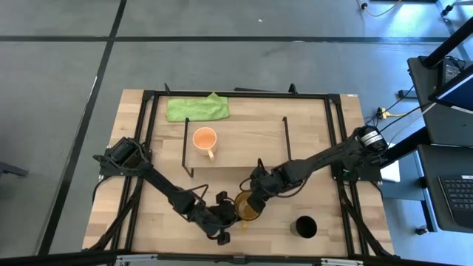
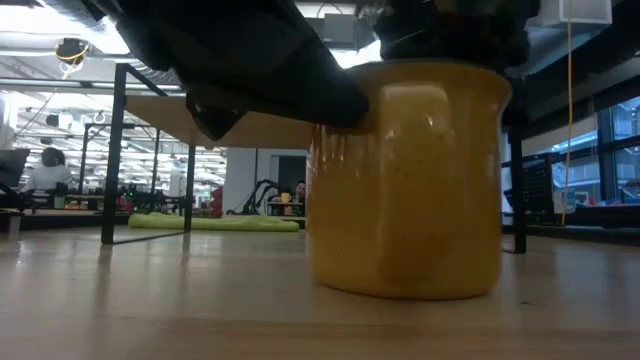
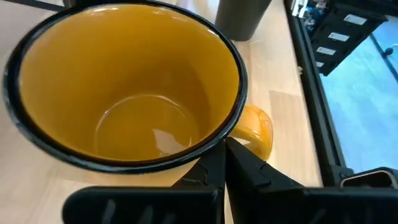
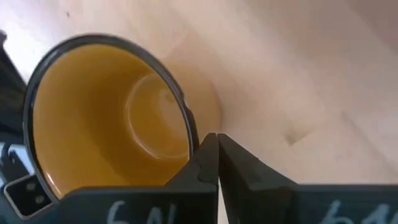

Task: Stack small to large cups/mugs on shelf
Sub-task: Adjust the yellow mug

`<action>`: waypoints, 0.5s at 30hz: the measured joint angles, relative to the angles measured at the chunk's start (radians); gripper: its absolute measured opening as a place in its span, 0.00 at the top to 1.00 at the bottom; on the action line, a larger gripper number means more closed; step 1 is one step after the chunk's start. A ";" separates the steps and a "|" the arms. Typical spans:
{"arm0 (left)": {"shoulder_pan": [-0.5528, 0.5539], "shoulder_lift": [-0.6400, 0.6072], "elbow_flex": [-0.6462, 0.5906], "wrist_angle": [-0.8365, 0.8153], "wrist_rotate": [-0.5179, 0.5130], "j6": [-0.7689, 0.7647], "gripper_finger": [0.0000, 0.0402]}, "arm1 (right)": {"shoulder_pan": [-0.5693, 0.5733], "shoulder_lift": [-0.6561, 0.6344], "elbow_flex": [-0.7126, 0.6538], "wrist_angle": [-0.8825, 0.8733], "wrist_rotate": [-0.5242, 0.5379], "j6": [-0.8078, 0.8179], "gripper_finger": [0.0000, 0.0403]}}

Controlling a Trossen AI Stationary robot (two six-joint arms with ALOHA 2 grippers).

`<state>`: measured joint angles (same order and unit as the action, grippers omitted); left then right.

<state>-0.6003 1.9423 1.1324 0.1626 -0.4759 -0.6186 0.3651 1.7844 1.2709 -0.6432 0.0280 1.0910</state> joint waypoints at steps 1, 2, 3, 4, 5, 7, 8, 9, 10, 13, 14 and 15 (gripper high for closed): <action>0.000 0.000 0.000 -0.012 0.000 0.000 1.00 | -0.006 0.000 0.000 0.002 0.000 -0.009 0.98; 0.000 0.000 0.000 -0.029 0.001 0.000 1.00 | -0.011 0.000 0.000 0.003 0.000 -0.023 0.98; -0.002 0.000 0.000 -0.047 0.003 0.000 1.00 | -0.014 0.000 0.000 0.003 0.000 -0.031 0.97; -0.005 0.000 0.000 -0.066 0.003 -0.001 1.00 | -0.016 0.000 0.000 0.002 0.000 -0.036 0.95; -0.009 0.000 0.000 -0.081 0.004 -0.003 1.00 | -0.017 0.000 0.000 0.001 0.000 -0.045 0.94; -0.019 0.000 0.000 -0.085 0.007 -0.009 1.00 | -0.020 0.001 0.003 -0.004 0.000 -0.053 0.91; -0.025 0.000 0.000 -0.086 0.008 -0.013 1.00 | -0.020 0.002 0.007 -0.010 0.000 -0.056 0.89; -0.030 0.000 0.000 -0.094 0.010 -0.018 1.00 | -0.020 0.002 0.011 -0.013 0.004 -0.064 0.88; -0.036 0.000 0.000 -0.110 0.011 -0.026 1.00 | -0.020 0.002 0.019 -0.017 0.013 -0.078 0.87; -0.057 0.000 0.000 -0.154 -0.008 -0.041 1.00 | -0.020 0.002 0.063 -0.044 0.073 -0.123 0.85; -0.066 -0.001 0.000 -0.170 -0.027 -0.053 1.00 | -0.020 0.002 0.086 -0.061 0.103 -0.143 0.84; -0.073 -0.004 0.000 -0.185 -0.041 -0.063 1.00 | -0.021 0.002 0.112 -0.080 0.131 -0.162 0.84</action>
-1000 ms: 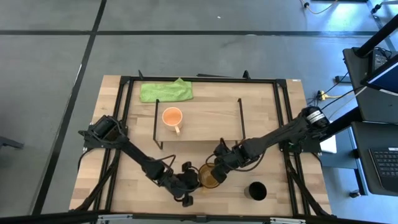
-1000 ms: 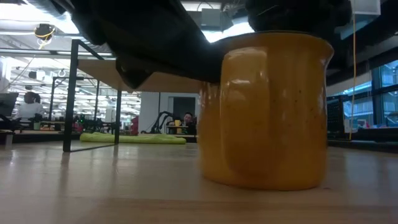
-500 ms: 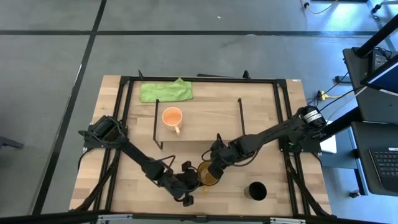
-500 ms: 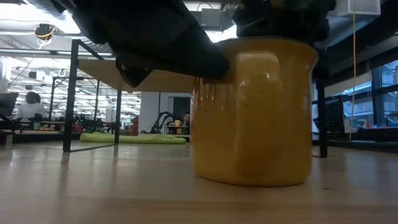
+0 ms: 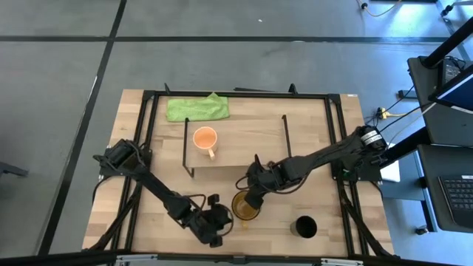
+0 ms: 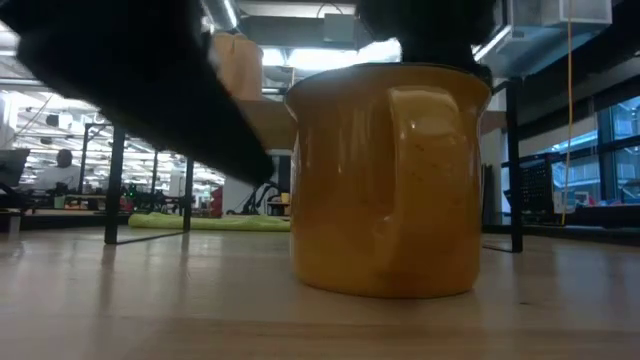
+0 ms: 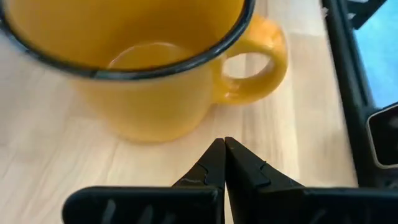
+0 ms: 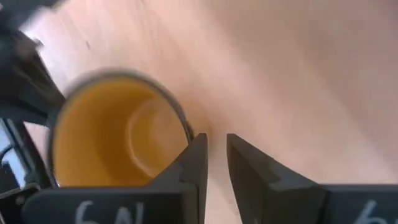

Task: Stack small to large cups/mugs on shelf
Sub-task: Adjust the yellow mug, then adjust the light yellow mug on the shelf

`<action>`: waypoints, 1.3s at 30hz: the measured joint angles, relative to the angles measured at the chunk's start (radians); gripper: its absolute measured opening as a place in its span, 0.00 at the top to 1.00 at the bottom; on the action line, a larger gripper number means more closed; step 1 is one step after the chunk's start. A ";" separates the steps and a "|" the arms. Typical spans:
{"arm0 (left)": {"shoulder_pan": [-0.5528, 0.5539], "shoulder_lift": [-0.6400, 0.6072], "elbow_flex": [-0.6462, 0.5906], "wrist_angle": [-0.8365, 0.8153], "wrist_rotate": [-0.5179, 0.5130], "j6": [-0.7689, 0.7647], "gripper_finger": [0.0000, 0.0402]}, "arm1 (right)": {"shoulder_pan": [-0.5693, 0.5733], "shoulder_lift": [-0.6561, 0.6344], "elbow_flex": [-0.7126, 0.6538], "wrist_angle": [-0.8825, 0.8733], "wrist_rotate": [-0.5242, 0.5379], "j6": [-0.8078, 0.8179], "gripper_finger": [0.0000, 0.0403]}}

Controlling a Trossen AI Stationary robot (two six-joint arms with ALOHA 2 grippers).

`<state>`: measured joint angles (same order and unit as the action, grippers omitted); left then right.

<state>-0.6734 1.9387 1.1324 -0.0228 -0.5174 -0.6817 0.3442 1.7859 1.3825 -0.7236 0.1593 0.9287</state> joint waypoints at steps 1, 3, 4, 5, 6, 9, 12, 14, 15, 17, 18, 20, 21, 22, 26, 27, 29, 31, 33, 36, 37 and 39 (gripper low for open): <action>-0.007 -0.005 0.000 -0.011 -0.011 -0.011 1.00 | 0.000 0.000 0.028 -0.021 0.030 -0.021 0.85; -0.014 -0.025 0.000 -0.024 -0.020 -0.035 1.00 | -0.001 0.000 0.088 -0.072 0.094 -0.060 0.85; -0.016 -0.037 0.000 -0.038 -0.023 -0.048 1.00 | -0.003 0.000 0.119 -0.096 0.117 -0.077 0.86; -0.016 -0.049 0.000 -0.053 -0.030 -0.062 1.00 | -0.006 0.000 0.145 -0.110 0.135 -0.094 0.86; -0.016 -0.060 0.001 -0.076 -0.050 -0.081 1.00 | -0.011 0.000 0.171 -0.122 0.145 -0.103 0.87; -0.015 -0.115 0.000 -0.198 -0.177 -0.164 1.00 | -0.032 0.000 0.235 -0.142 0.161 -0.128 0.90; -0.026 -0.183 0.001 -0.382 -0.333 -0.291 1.00 | -0.064 0.000 0.279 -0.131 0.146 -0.151 0.97; -0.032 -0.226 0.001 -0.503 -0.404 -0.371 1.00 | -0.090 -0.001 0.287 -0.106 0.124 -0.171 0.99; -0.033 -0.252 0.001 -0.561 -0.420 -0.402 1.00 | -0.103 -0.001 0.288 -0.094 0.113 -0.176 0.98; -0.032 -0.300 0.001 -0.654 -0.427 -0.441 1.00 | -0.130 -0.001 0.288 -0.071 0.084 -0.186 0.99; -0.032 -0.318 0.001 -0.703 -0.424 -0.452 1.00 | -0.141 -0.001 0.288 -0.050 0.070 -0.198 0.99; -0.031 -0.353 0.001 -0.796 -0.414 -0.482 1.00 | -0.165 -0.001 0.284 -0.005 0.047 -0.209 0.99; -0.031 -0.371 0.001 -0.837 -0.413 -0.499 1.00 | -0.177 -0.001 0.284 0.016 0.039 -0.213 0.99; -0.030 -0.390 0.001 -0.878 -0.412 -0.517 1.00 | -0.191 -0.001 0.283 0.032 0.027 -0.222 0.99; -0.029 -0.438 0.001 -1.007 -0.407 -0.547 1.00 | -0.232 0.002 0.283 0.084 -0.001 -0.231 0.99; -0.029 -0.447 0.001 -1.030 -0.407 -0.549 1.00 | -0.240 0.005 0.283 0.096 -0.016 -0.233 0.99; -0.029 -0.462 0.001 -1.069 -0.407 -0.563 1.00 | -0.252 0.021 0.283 0.113 -0.044 -0.234 1.00; -0.029 -0.471 0.001 -1.096 -0.406 -0.574 1.00 | -0.258 0.047 0.283 0.135 -0.072 -0.235 1.00; -0.029 -0.480 0.001 -1.105 -0.406 -0.573 1.00 | -0.261 0.077 0.282 0.152 -0.085 -0.241 1.00; -0.029 -0.485 0.001 -1.113 -0.406 -0.573 1.00 | -0.263 0.096 0.281 0.183 -0.086 -0.253 1.00; -0.029 -0.485 0.001 -1.115 -0.404 -0.573 1.00 | -0.266 0.097 0.281 0.196 -0.086 -0.253 1.00; -0.029 -0.485 0.001 -1.117 -0.404 -0.573 1.00 | -0.276 0.097 0.281 0.210 -0.085 -0.255 1.00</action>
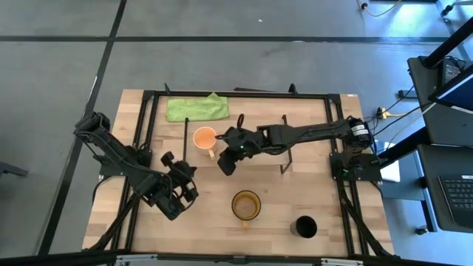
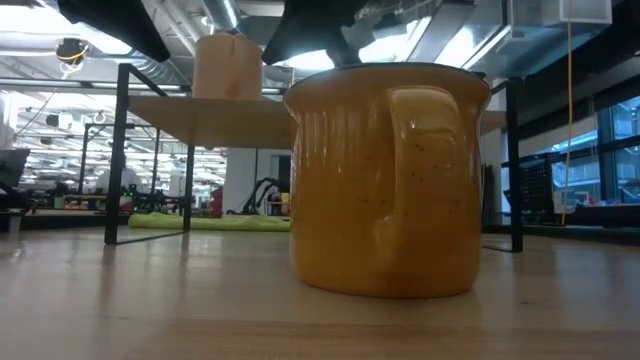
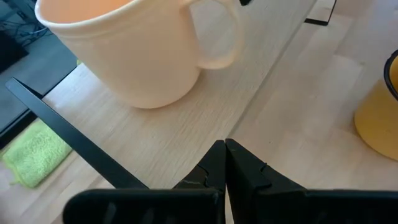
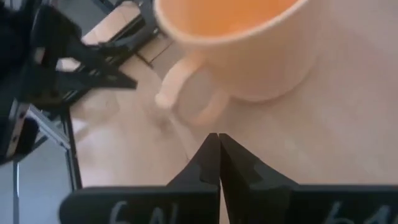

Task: Stack small to large cups/mugs on shelf
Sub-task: Adjust the light yellow mug on the shelf

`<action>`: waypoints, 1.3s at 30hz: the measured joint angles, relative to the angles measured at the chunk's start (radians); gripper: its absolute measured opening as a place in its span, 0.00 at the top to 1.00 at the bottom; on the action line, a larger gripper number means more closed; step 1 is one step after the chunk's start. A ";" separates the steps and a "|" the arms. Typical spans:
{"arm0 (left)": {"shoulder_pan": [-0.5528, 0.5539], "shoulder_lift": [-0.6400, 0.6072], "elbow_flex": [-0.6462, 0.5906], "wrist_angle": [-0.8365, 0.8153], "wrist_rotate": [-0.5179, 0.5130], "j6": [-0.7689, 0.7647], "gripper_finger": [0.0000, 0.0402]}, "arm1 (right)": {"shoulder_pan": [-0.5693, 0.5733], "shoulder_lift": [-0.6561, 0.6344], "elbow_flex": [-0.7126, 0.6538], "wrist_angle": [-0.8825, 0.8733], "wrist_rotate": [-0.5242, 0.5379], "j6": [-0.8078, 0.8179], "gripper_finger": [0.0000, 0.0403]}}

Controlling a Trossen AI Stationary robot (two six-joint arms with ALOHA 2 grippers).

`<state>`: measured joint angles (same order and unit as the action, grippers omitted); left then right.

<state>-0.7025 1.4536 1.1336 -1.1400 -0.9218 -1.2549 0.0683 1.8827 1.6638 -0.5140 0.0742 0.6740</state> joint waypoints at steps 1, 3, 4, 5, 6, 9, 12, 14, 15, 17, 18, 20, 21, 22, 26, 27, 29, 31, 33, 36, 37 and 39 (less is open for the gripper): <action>0.000 0.000 0.000 0.000 0.001 0.000 1.00 | -0.005 0.001 0.000 0.005 0.000 -0.001 1.00; 0.000 0.000 0.000 0.000 0.000 0.000 1.00 | -0.018 0.002 0.000 0.017 -0.012 -0.002 1.00; 0.000 0.000 0.000 0.000 0.000 0.000 1.00 | -0.022 0.002 0.000 0.027 -0.021 -0.002 1.00; 0.000 0.000 0.000 -0.001 0.001 0.000 1.00 | -0.026 0.002 0.000 0.036 -0.024 -0.002 1.00; 0.000 0.000 0.000 -0.001 0.000 0.000 1.00 | -0.028 0.002 0.000 0.039 -0.025 -0.002 1.00; 0.000 0.000 0.000 -0.004 0.000 0.000 1.00 | -0.028 0.002 0.000 0.050 -0.026 -0.002 1.00; 0.000 0.000 0.000 -0.005 0.000 0.000 1.00 | -0.027 0.012 0.001 0.078 -0.055 -0.002 1.00; 0.000 0.000 0.000 -0.006 0.000 0.000 1.00 | -0.027 0.028 0.001 0.090 -0.081 0.002 1.00; 0.000 0.000 0.000 -0.006 0.000 0.000 1.00 | -0.027 0.037 0.001 0.099 -0.091 0.003 1.00; 0.000 0.000 0.000 -0.007 0.000 0.000 1.00 | -0.027 0.050 0.001 0.112 -0.099 0.006 1.00; 0.000 0.000 0.000 -0.007 0.000 0.000 1.00 | -0.027 0.054 0.001 0.113 -0.100 0.005 1.00; 0.000 0.000 0.000 -0.007 0.007 0.000 1.00 | -0.027 0.057 0.001 0.126 -0.104 0.005 1.00; 0.000 0.000 0.000 -0.007 0.016 0.000 1.00 | -0.027 0.057 0.001 0.131 -0.104 0.005 1.00; 0.000 0.000 0.000 -0.007 0.025 0.000 1.00 | -0.027 0.057 0.001 0.141 -0.106 0.005 1.00; 0.000 0.000 0.000 -0.007 0.035 0.000 1.00 | -0.027 0.057 0.013 0.166 -0.150 0.010 1.00; 0.000 0.000 0.000 -0.007 0.035 0.000 1.00 | -0.027 0.057 0.017 0.169 -0.154 0.008 1.00; 0.000 0.000 0.000 -0.007 0.034 0.000 1.00 | -0.027 0.056 0.018 0.169 -0.154 0.006 1.00; 0.000 0.000 0.000 -0.007 0.034 0.000 1.00 | -0.027 0.056 0.018 0.167 -0.155 0.006 1.00; 0.000 0.000 0.000 -0.007 0.033 0.000 1.00 | -0.027 0.056 0.018 0.179 -0.156 0.006 1.00; 0.000 0.000 0.000 -0.007 0.032 0.000 1.00 | -0.027 0.056 0.018 0.193 -0.156 0.006 1.00; 0.000 0.000 0.000 -0.007 0.031 0.001 1.00 | -0.027 0.056 0.018 0.199 -0.156 0.007 1.00; 0.000 0.000 0.000 -0.007 0.031 0.000 1.00 | -0.027 0.056 0.018 0.214 -0.156 0.011 1.00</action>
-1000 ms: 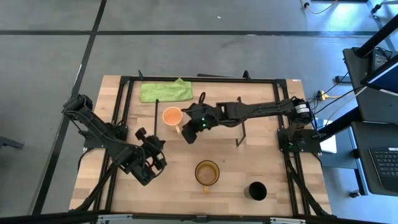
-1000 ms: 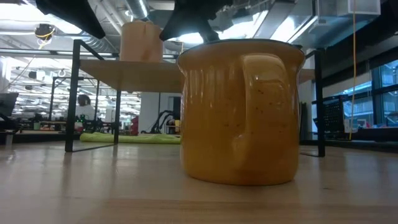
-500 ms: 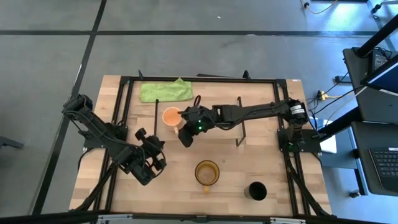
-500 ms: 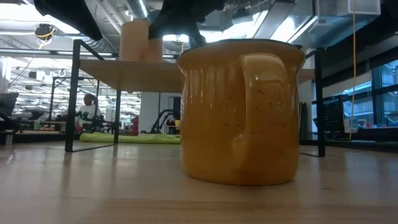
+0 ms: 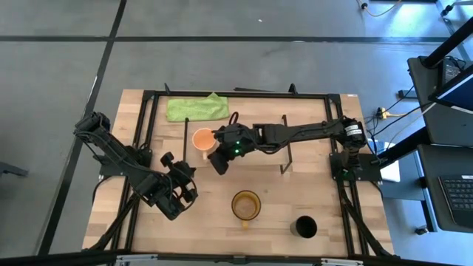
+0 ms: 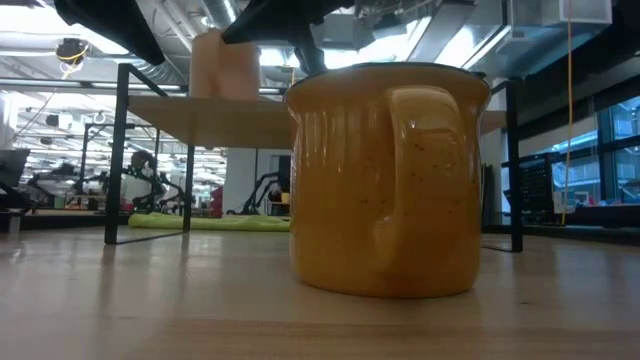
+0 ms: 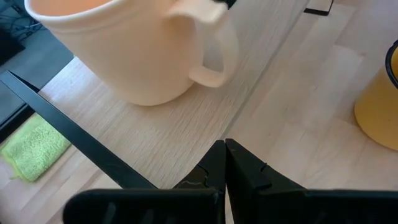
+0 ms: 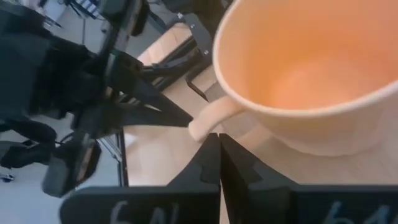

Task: Stack small to large cups/mugs on shelf
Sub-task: Adjust the light yellow mug on the shelf, then put the yellow mug on the shelf

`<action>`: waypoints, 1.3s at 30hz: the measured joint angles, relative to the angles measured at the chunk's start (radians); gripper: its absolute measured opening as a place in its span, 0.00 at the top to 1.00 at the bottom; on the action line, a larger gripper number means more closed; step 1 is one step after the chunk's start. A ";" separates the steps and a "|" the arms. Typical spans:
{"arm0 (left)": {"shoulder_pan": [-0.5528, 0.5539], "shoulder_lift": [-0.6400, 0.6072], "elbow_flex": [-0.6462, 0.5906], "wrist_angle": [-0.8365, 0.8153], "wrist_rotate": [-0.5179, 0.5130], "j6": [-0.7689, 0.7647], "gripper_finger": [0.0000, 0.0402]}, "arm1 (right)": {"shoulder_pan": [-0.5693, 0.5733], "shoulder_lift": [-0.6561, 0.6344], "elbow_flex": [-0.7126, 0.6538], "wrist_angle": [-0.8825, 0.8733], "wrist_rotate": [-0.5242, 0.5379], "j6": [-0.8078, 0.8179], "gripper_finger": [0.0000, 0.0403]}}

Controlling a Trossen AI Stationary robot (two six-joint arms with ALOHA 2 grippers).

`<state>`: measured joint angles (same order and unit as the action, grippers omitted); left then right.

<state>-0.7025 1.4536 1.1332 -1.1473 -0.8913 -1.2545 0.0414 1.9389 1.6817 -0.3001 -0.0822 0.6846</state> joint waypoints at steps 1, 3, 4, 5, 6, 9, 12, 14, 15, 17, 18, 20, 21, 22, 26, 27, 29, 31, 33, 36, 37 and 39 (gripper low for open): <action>0.000 0.000 0.000 0.000 0.000 0.000 1.00 | 0.000 0.000 0.000 0.004 0.000 0.000 1.00; 0.000 0.000 0.000 0.000 0.000 0.000 1.00 | 0.000 0.000 0.000 0.006 0.000 0.003 1.00; 0.000 0.000 0.000 0.000 0.000 0.000 1.00 | 0.000 0.000 0.000 0.006 -0.001 0.009 1.00; 0.000 0.000 0.000 0.000 0.000 0.000 1.00 | 0.000 0.000 0.000 0.006 -0.002 0.013 1.00; 0.000 0.000 0.000 0.000 0.000 0.000 1.00 | 0.001 0.000 0.000 0.007 -0.002 0.014 1.00; 0.000 0.000 0.000 0.000 -0.001 -0.001 1.00 | 0.003 0.000 0.000 0.014 -0.002 0.014 1.00; 0.000 0.000 0.000 0.000 -0.001 -0.001 1.00 | 0.003 0.000 0.000 0.059 -0.026 0.015 1.00; 0.000 0.000 0.000 0.000 -0.001 -0.001 1.00 | 0.006 0.000 0.000 0.075 -0.031 0.018 1.00; 0.000 0.000 0.000 0.000 -0.001 -0.001 1.00 | 0.008 0.000 0.000 0.075 -0.032 0.019 1.00; 0.000 0.000 -0.001 0.002 -0.001 -0.002 1.00 | 0.012 0.000 0.000 0.068 -0.034 0.018 0.99; 0.000 0.000 -0.001 0.004 -0.001 -0.001 1.00 | 0.015 0.000 0.000 0.058 -0.035 0.018 0.99; 0.000 0.000 -0.001 0.006 -0.001 -0.001 1.00 | 0.022 0.000 0.000 0.035 -0.034 0.013 0.99; 0.000 0.000 -0.001 0.006 -0.001 -0.001 1.00 | 0.026 0.000 0.000 0.023 -0.036 0.001 0.99; 0.000 0.000 -0.001 0.007 -0.001 -0.001 1.00 | 0.032 -0.001 0.000 0.012 -0.044 -0.015 0.99; -0.003 0.000 -0.001 0.012 0.004 -0.001 1.00 | 0.079 -0.020 0.000 -0.117 -0.115 -0.084 0.97; -0.006 0.000 -0.001 0.014 0.008 0.000 1.00 | 0.100 -0.025 0.000 -0.165 -0.126 -0.105 0.96; -0.018 0.000 -0.001 0.020 0.013 0.000 1.00 | 0.147 -0.044 0.000 -0.321 -0.121 -0.143 0.94; -0.033 0.001 -0.001 0.035 0.015 0.014 1.00 | 0.195 -0.058 0.000 -0.484 -0.081 -0.161 0.94; -0.050 0.001 -0.001 0.054 0.018 0.036 1.00 | 0.236 -0.069 0.000 -0.661 -0.023 -0.143 0.93; -0.068 0.001 -0.001 0.067 0.025 0.041 1.00 | 0.273 -0.076 -0.001 -0.810 0.000 -0.089 0.92; -0.071 0.001 -0.001 0.072 0.031 0.037 1.00 | 0.278 -0.076 -0.002 -0.828 0.000 -0.067 0.90; -0.076 0.001 -0.001 0.073 0.048 0.035 1.00 | 0.286 -0.076 -0.002 -0.820 0.001 -0.029 0.86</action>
<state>-0.7784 1.4548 1.1324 -1.0747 -0.8431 -1.2190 0.3271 1.8633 1.6794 -1.1205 -0.0810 0.6554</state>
